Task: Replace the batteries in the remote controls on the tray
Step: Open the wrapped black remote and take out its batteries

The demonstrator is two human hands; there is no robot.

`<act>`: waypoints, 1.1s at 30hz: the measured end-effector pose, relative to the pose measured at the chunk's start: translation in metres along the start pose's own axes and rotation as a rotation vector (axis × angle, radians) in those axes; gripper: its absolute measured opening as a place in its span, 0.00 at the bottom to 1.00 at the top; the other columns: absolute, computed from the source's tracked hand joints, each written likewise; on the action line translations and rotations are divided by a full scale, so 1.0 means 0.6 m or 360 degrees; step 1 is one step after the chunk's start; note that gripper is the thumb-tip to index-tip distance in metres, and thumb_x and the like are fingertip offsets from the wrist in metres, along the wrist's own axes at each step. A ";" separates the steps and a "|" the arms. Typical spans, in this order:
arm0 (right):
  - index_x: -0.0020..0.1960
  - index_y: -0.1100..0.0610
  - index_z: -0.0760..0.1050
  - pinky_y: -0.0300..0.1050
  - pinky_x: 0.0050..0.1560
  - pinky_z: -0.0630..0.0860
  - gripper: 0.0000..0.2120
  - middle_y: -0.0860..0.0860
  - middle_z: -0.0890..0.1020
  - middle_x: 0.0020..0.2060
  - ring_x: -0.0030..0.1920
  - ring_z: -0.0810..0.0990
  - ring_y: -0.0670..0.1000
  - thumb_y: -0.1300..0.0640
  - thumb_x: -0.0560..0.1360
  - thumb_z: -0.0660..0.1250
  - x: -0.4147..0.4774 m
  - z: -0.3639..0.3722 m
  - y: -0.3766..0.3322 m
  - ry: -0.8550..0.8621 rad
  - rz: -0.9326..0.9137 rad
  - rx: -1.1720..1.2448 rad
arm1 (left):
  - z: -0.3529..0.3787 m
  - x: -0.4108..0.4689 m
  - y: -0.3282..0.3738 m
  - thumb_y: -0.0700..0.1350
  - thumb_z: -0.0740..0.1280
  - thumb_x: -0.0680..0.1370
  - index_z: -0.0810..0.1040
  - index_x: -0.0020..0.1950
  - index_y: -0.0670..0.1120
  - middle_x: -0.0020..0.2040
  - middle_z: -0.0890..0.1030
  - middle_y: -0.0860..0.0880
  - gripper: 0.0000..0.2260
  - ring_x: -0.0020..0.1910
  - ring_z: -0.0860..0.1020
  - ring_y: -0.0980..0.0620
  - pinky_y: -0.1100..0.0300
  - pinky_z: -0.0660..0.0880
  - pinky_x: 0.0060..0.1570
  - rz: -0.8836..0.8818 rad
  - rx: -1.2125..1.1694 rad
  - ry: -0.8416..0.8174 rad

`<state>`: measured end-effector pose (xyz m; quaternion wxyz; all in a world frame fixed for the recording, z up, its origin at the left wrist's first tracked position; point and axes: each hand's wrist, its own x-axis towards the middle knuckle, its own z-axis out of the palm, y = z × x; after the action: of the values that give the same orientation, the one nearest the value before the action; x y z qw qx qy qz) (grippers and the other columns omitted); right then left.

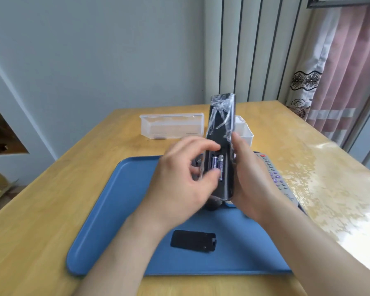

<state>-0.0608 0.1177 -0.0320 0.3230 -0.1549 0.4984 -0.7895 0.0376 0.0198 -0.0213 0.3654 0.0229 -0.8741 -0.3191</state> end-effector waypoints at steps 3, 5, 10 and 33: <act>0.52 0.56 0.82 0.46 0.39 0.80 0.25 0.56 0.87 0.46 0.45 0.86 0.54 0.38 0.80 0.55 -0.002 0.002 0.005 0.0022 -0.0050 -0.0102 | 0.022 -0.007 0.003 0.39 0.70 0.69 0.78 0.58 0.46 0.55 0.77 0.53 0.17 0.55 0.73 0.51 0.60 0.72 0.56 0.0279 0.0311 -0.0029; 0.49 0.57 0.82 0.49 0.43 0.81 0.27 0.57 0.86 0.46 0.47 0.86 0.55 0.36 0.79 0.55 -0.002 0.003 0.006 0.0034 -0.0074 -0.0162 | 0.023 -0.009 0.002 0.37 0.69 0.68 0.77 0.58 0.46 0.53 0.77 0.54 0.19 0.54 0.73 0.51 0.60 0.71 0.56 0.0272 0.0279 -0.0009; 0.43 0.54 0.83 0.50 0.44 0.79 0.26 0.53 0.86 0.40 0.44 0.86 0.54 0.36 0.79 0.55 -0.004 0.004 0.008 0.0022 -0.0144 -0.0176 | 0.020 -0.008 -0.003 0.37 0.70 0.68 0.74 0.60 0.48 0.49 0.77 0.55 0.21 0.52 0.74 0.55 0.65 0.71 0.51 0.0149 0.0208 0.0036; 0.53 0.52 0.82 0.55 0.53 0.80 0.25 0.54 0.86 0.48 0.51 0.85 0.55 0.36 0.80 0.54 0.006 -0.001 0.016 -0.0023 -0.0198 -0.0250 | 0.011 -0.003 -0.007 0.35 0.68 0.72 0.77 0.56 0.47 0.44 0.82 0.55 0.15 0.48 0.78 0.57 0.68 0.74 0.44 0.0098 0.0038 0.0129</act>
<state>-0.0603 0.1132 -0.0408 0.2639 -0.2159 0.5459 -0.7654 0.0338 0.0204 -0.0282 0.4097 0.0133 -0.8627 -0.2960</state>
